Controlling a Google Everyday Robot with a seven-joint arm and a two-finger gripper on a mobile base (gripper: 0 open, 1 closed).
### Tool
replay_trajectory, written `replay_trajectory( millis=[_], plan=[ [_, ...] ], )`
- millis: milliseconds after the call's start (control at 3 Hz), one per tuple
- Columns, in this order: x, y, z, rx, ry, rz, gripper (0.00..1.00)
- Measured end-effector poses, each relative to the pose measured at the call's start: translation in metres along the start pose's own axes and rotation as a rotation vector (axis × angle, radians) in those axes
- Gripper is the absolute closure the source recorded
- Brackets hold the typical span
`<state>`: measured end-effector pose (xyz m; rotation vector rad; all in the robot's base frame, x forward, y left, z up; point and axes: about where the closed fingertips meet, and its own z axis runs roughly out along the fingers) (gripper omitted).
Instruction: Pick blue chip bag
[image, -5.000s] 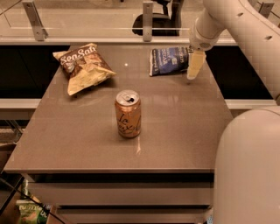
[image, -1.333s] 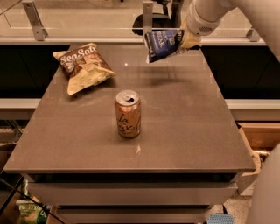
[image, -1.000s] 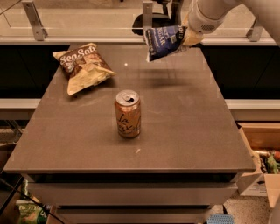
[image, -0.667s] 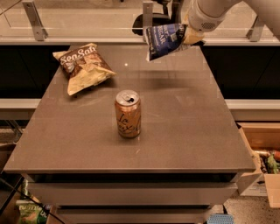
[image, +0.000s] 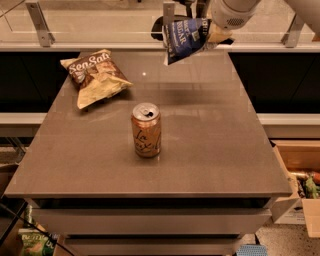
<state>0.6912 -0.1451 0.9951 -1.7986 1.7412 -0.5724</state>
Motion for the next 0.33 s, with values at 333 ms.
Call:
replay_trajectory(
  millis=[333],
  plan=[
    [0.0000,0.0000,0.0000,0.000,0.000,0.000,1.00]
  ],
)
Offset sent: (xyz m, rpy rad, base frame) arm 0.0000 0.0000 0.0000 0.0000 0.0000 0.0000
